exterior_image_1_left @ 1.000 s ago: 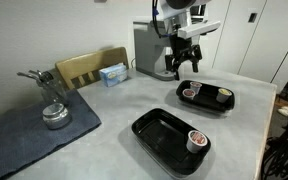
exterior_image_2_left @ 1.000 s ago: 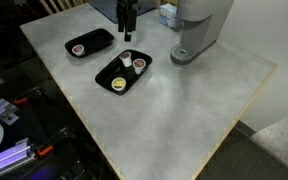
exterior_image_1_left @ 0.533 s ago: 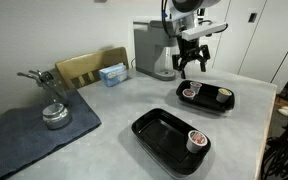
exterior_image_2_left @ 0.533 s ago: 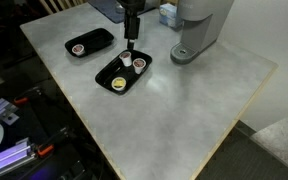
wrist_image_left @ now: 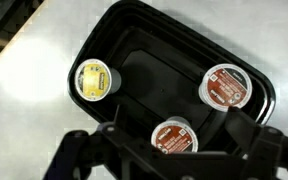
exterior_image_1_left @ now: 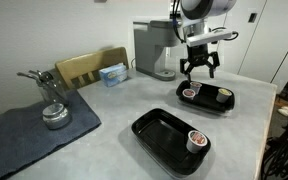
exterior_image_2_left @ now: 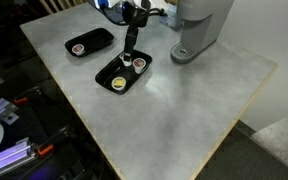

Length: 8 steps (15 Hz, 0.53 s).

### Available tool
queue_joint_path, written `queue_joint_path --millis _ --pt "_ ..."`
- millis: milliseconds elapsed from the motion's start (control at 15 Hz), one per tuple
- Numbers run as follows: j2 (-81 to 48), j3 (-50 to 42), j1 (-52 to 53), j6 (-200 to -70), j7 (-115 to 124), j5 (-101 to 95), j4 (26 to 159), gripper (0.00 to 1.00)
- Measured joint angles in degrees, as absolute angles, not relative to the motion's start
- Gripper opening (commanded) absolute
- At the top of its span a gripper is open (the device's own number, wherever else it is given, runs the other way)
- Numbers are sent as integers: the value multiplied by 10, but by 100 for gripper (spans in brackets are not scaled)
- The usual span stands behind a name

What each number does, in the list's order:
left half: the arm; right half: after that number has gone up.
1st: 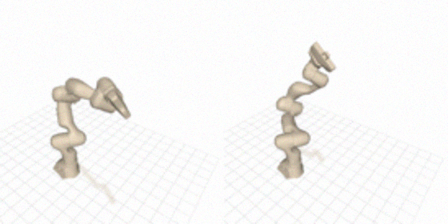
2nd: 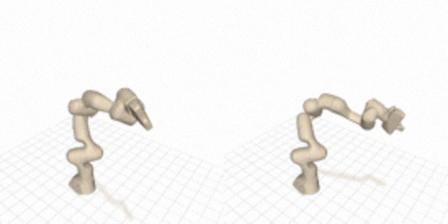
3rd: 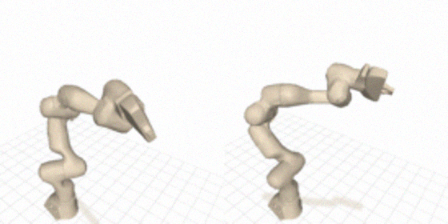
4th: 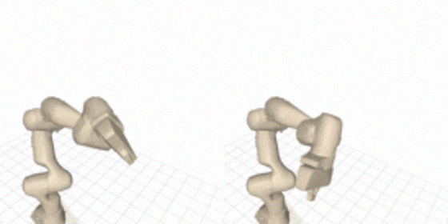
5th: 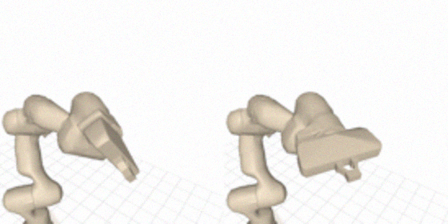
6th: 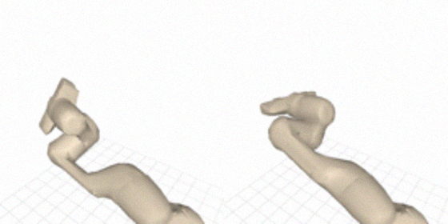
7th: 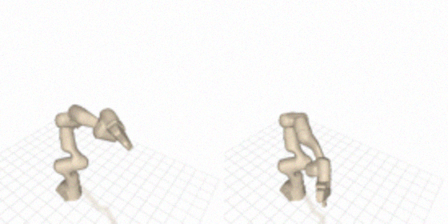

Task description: Transfer the coffee pods from the box on the right to the box on the left

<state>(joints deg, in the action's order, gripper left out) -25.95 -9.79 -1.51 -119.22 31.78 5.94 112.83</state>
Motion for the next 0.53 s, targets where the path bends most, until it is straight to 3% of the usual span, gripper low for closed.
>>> queue_joint_path --millis 533 --pt "-260 -96 -17 -1248 359 132 1157 100"
